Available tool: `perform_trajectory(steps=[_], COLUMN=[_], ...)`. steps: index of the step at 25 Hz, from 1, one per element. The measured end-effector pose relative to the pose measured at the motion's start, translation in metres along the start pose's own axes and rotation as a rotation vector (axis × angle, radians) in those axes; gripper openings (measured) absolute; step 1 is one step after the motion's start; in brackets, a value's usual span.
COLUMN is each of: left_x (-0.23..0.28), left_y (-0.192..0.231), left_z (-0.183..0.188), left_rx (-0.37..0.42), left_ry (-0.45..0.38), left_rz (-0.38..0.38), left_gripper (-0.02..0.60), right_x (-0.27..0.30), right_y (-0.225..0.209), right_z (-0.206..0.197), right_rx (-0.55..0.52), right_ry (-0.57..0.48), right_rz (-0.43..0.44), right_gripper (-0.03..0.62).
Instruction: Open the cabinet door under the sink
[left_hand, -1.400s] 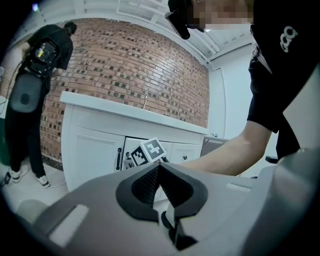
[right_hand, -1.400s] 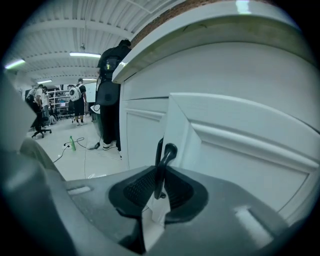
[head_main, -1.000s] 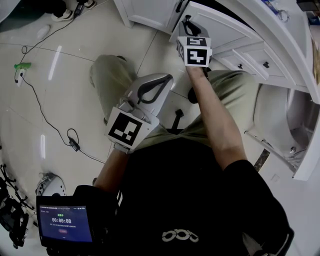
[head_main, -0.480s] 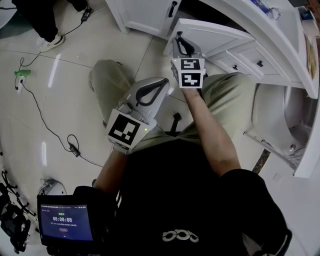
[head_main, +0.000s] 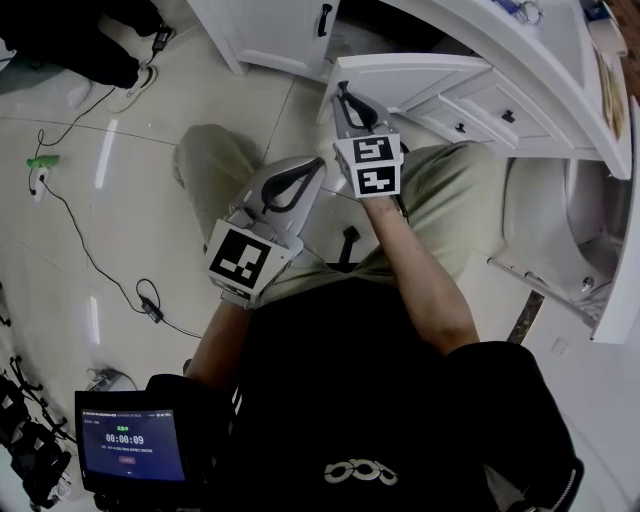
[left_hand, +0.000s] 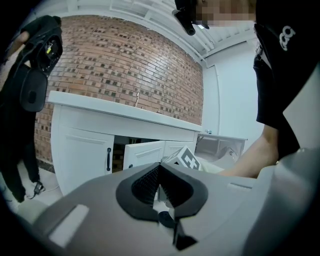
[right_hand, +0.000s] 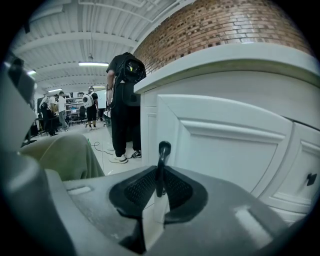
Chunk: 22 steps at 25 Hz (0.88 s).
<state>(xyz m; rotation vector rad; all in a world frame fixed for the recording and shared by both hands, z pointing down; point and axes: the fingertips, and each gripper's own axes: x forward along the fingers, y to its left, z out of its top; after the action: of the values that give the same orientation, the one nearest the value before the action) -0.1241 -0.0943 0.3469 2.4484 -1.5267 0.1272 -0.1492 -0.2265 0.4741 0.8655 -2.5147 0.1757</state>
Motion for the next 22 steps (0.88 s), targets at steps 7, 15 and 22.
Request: perform_trajectory(steps=[7, 15, 22], left_x=[0.011, 0.03, 0.049], left_y=[-0.011, -0.031, -0.052], left_z=[0.006, 0.011, 0.015], left_rx=[0.017, 0.037, 0.074], left_ry=[-0.009, -0.011, -0.009], left_rz=[-0.024, -0.076, -0.128], left_gripper=[0.014, 0.014, 0.014], right_x=[-0.035, -0.069, -0.103], right_y=[0.006, 0.006, -0.002], right_z=[-0.02, -0.04, -0.061], right_rx=[-0.022, -0.035, -0.056], right_ry=[0.002, 0.007, 0.002], right_rz=[0.048, 0.088, 0.105], right_gripper=[0.034, 0.034, 0.032])
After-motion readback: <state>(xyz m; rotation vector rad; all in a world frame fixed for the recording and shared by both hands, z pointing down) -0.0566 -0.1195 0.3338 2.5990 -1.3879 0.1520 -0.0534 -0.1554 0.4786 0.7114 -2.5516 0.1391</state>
